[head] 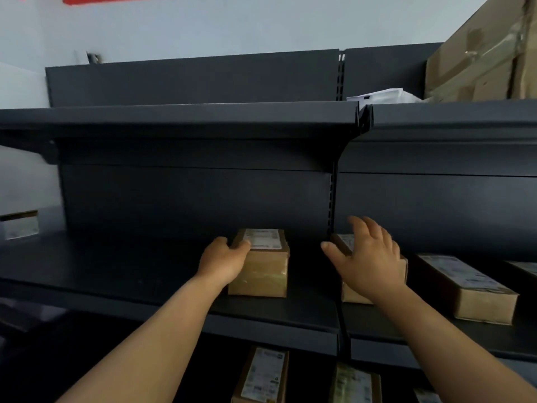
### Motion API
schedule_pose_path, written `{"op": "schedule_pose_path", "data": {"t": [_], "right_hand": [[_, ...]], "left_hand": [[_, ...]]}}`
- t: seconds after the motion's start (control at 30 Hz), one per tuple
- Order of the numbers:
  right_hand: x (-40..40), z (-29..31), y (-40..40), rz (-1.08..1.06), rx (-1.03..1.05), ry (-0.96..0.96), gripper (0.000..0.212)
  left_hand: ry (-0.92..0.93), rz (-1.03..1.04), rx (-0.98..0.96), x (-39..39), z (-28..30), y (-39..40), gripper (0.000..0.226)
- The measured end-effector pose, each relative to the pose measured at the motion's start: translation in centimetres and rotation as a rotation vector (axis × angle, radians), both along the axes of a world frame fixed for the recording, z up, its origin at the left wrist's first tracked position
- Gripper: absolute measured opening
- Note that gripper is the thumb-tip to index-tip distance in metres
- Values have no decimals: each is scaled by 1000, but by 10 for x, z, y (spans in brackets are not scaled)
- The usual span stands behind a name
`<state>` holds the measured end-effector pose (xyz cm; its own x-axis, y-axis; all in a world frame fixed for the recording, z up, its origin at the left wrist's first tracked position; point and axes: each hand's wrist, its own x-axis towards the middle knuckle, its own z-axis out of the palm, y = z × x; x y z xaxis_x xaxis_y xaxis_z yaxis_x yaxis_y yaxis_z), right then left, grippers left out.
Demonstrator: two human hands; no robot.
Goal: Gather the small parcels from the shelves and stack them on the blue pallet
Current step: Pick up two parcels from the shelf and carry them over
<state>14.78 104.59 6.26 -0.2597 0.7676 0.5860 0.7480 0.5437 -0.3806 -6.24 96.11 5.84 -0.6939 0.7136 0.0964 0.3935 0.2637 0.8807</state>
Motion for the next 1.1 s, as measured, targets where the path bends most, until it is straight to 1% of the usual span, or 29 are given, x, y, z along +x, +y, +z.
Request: {"op": "schedule_pose_path", "data": {"t": [0.1,0.13,0.23,0.33,0.43,0.53,0.63,0.7,0.77,0.8,0.87,0.93,1.0,1.07,1.1], "right_hand": [[-21,1,2,40,-26,-56,73],[-29,-1,2,57,-46,-92,70],[-51,-7,0,96,-147,-210,58],[-64,-11,-1,124,-211,-172,44],[-62,-9,-5,116,-153,-95,42],[-55,-4,-6,77,-78,-71,46],[-46,-1,3,71,-12,-70,46],[-34,4,9,62,37,15,48],[-17,9,17,-11,56,138,60],[-7,11,23,-55,38,203,67],[15,11,38,-128,-79,297,76],[33,9,47,-137,-240,340,81],[44,5,53,-93,-427,443,81],[50,-3,59,-36,-658,596,80],[53,-7,62,-18,-765,652,84]], "left_hand": [[-75,-131,-30,0,0,9,43],[-101,-168,-46,-1,-1,13,40],[-161,-234,-99,-5,-4,24,39],[-232,-276,-87,-8,-7,32,34],[-307,-344,-10,-8,-9,37,31],[-313,-409,81,-7,-6,44,39],[-330,-434,139,-6,-6,53,52],[-333,-459,155,-3,-8,57,67],[-327,-487,151,1,-11,62,79],[-314,-491,148,3,-12,64,80],[-295,-472,135,7,-14,69,76],[-281,-442,124,11,-16,72,59],[-284,-414,115,17,-18,74,41],[-287,-398,103,23,-19,73,33],[-287,-389,100,25,-20,73,32]]}}
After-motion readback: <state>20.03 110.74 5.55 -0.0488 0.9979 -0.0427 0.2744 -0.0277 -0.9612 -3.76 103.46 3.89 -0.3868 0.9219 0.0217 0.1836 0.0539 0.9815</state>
